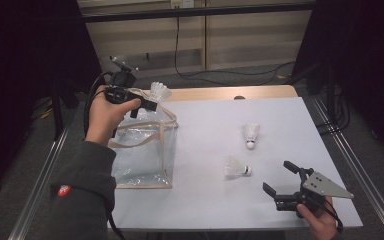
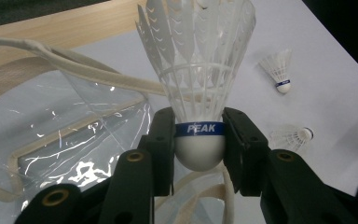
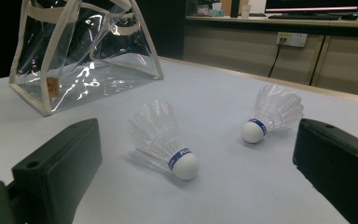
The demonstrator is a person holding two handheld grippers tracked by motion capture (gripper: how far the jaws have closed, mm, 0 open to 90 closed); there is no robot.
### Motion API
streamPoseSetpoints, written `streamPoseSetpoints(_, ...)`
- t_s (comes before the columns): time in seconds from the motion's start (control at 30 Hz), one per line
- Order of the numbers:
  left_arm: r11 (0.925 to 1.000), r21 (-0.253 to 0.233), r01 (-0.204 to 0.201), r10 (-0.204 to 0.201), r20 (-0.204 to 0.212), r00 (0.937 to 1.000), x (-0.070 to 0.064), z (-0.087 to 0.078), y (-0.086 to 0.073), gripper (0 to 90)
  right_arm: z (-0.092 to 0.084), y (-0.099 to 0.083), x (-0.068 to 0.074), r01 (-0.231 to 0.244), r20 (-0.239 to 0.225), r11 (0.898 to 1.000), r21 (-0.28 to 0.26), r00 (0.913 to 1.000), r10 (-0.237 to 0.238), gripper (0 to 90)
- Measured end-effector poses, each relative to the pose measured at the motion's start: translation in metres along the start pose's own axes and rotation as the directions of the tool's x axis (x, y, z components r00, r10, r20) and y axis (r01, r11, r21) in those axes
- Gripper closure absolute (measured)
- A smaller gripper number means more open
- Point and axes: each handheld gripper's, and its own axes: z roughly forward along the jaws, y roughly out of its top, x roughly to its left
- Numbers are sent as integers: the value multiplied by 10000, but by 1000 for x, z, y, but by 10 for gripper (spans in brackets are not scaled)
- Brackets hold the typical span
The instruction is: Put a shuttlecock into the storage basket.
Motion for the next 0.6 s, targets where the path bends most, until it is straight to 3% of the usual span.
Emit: streamPoseSetpoints(0.6,9999,-27,149,-149,-266,9995,8,0,-2,657,0,0,0,13,-2,10000,-12,10000,-13,12)
